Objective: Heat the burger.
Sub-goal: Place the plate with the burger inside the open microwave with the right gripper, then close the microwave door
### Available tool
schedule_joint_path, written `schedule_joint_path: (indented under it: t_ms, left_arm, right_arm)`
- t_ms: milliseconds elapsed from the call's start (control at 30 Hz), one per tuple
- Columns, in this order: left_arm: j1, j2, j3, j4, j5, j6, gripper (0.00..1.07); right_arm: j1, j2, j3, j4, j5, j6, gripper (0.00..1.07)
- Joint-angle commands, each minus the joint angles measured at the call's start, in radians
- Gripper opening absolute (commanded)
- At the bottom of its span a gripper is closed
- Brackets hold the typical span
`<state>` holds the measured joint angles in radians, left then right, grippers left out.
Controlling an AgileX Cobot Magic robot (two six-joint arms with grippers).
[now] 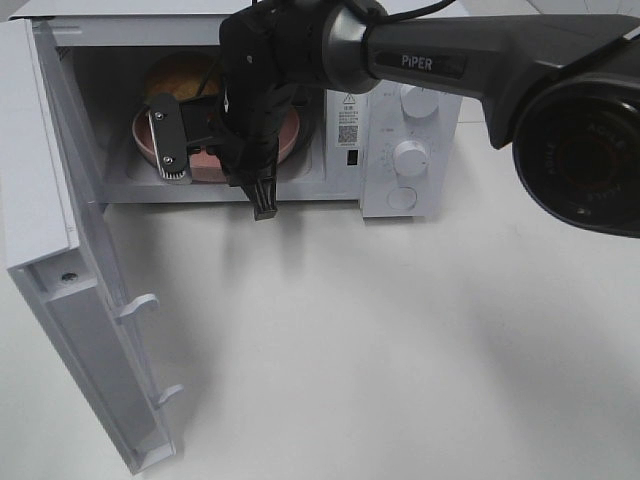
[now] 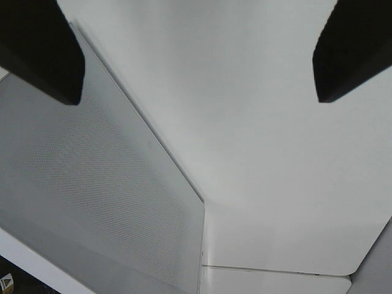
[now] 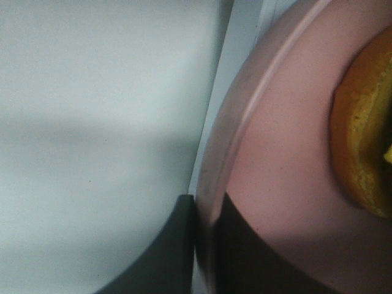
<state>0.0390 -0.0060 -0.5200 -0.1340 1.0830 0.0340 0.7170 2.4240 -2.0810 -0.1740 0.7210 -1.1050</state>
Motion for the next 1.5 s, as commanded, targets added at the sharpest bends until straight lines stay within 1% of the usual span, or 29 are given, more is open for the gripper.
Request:
schedule_joint_path:
  t_ms: [33, 100, 133, 167, 200, 233, 267, 300, 333, 367, 400, 433, 467, 567, 867, 900, 933, 967, 1000, 1033, 1067, 1100, 1133, 1200, 1233, 1267, 1333, 1433, 1500]
  left_arm:
    - [0.004, -0.015, 0.003, -0.005, -0.015, 0.002, 0.93]
    - [0.004, -0.015, 0.003, -0.005, -0.015, 0.002, 0.93]
    - [0.004, -0.015, 0.003, -0.005, -0.015, 0.002, 0.93]
    - [0.004, -0.015, 0.003, -0.005, -0.015, 0.002, 0.93]
    - [0.004, -0.015, 0.003, -0.005, -0.015, 0.002, 0.93]
    - [0.004, -0.015, 0.003, -0.005, -0.015, 0.002, 0.93]
    - [0.004, -0.015, 0.003, -0.005, -0.015, 0.002, 0.93]
    - [0.004, -0.015, 0.003, -0.005, -0.015, 0.002, 0.93]
    - [0.004, -0.015, 0.003, -0.005, -0.015, 0.002, 0.93]
    - [0.004, -0.015, 0.003, -0.005, -0.015, 0.002, 0.93]
    - [0.004, -0.015, 0.003, -0.005, -0.015, 0.002, 0.93]
    - [0.004, -0.015, 0.003, -0.005, -0.015, 0.002, 0.93]
    - [0.004, -0.015, 0.003, -0.005, -0.015, 0.002, 0.93]
    - [0.004, -0.015, 0.003, -0.005, -0.015, 0.002, 0.93]
    - [0.004, -0.015, 0.003, -0.005, -0.015, 0.002, 0.93]
    - [0.004, -0.015, 0.003, -0.005, -0.015, 0.002, 0.93]
    - [0.004, -0.015, 0.003, -0.005, -0.015, 0.002, 0.93]
    - [0.004, -0.015, 0.003, -0.004, -0.015, 0.002, 0.93]
    - [0.004, -0.015, 0.003, -0.004, -0.015, 0.002, 0.93]
    - [0.004, -0.015, 0.003, -0.004, -0.015, 0.002, 0.93]
    - [0.004, -0.015, 0.003, -0.004, -0.015, 0.002, 0.93]
    - [0.004, -0.015, 0.003, -0.004, -0.015, 0.002, 0.93]
    - [0.004, -0.015, 0.003, -0.004, -0.015, 0.002, 0.93]
    - [0.004, -0.015, 0.003, -0.004, -0.015, 0.002, 0.93]
    - [0.004, -0.015, 0.003, -0.004, -0.015, 0.002, 0.93]
    - [0.004, -0.015, 0.003, -0.004, -0.015, 0.002, 0.93]
    - [0.004, -0.015, 0.003, -0.004, -0.015, 0.002, 0.93]
    - [0.004, -0.015, 0.003, -0.004, -0.015, 0.002, 0.93]
    - [0.004, -0.015, 0.003, -0.004, -0.015, 0.002, 0.93]
  right_arm:
    - [-0.016, -0.008, -0.019, -0.018, -0.066, 0.042, 0.07]
    - [-0.016, -0.008, -0.019, -0.018, -0.066, 0.044, 0.09]
    - [-0.019, -0.008, -0.019, -0.018, -0.065, 0.05, 0.15]
    - [-0.019, -0.008, -0.019, -0.018, -0.065, 0.05, 0.15]
    - [-0.019, -0.008, -0.019, -0.018, -0.065, 0.057, 0.2]
    - [-0.019, -0.008, -0.019, -0.018, -0.065, 0.057, 0.2]
    - [-0.019, -0.008, -0.019, -0.018, -0.064, 0.061, 0.23]
    - [-0.019, -0.008, -0.018, -0.016, -0.061, 0.075, 0.29]
    - [-0.019, -0.008, -0.018, -0.016, -0.061, 0.075, 0.29]
    - [-0.019, -0.008, -0.018, -0.015, -0.061, 0.085, 0.32]
    - [-0.019, -0.008, -0.018, -0.015, -0.061, 0.1, 0.37]
    - [-0.019, -0.008, -0.018, -0.015, -0.061, 0.1, 0.37]
    - [-0.019, -0.008, -0.018, -0.015, -0.055, 0.104, 0.41]
    - [-0.019, -0.008, -0.018, -0.002, -0.05, 0.104, 0.44]
    - [-0.018, -0.015, 0.017, 0.035, -0.048, 0.074, 0.49]
    - [-0.018, -0.02, 0.018, 0.04, -0.045, 0.074, 0.51]
    - [-0.018, -0.02, 0.018, 0.04, -0.045, 0.074, 0.51]
    - [-0.016, -0.03, 0.03, 0.052, -0.049, 0.07, 0.57]
    - [-0.016, -0.03, 0.03, 0.052, -0.049, 0.07, 0.57]
    - [-0.016, -0.042, 0.049, 0.062, -0.065, 0.057, 0.63]
    - [-0.016, -0.051, 0.062, 0.063, -0.074, 0.049, 0.66]
    - [-0.016, -0.051, 0.062, 0.063, -0.074, 0.049, 0.66]
    - [-0.016, -0.066, 0.095, 0.063, -0.091, 0.04, 0.71]
    - [-0.016, -0.073, 0.109, 0.063, -0.098, 0.032, 0.73]
    - [-0.016, -0.092, 0.145, 0.063, -0.128, 0.014, 0.76]
    - [-0.016, -0.092, 0.145, 0.063, -0.128, 0.014, 0.76]
    - [-0.016, -0.128, 0.209, 0.063, -0.191, -0.001, 0.77]
    - [-0.016, -0.147, 0.249, 0.063, -0.222, -0.005, 0.76]
    - [-0.016, -0.195, 0.331, 0.051, -0.291, -0.005, 0.76]
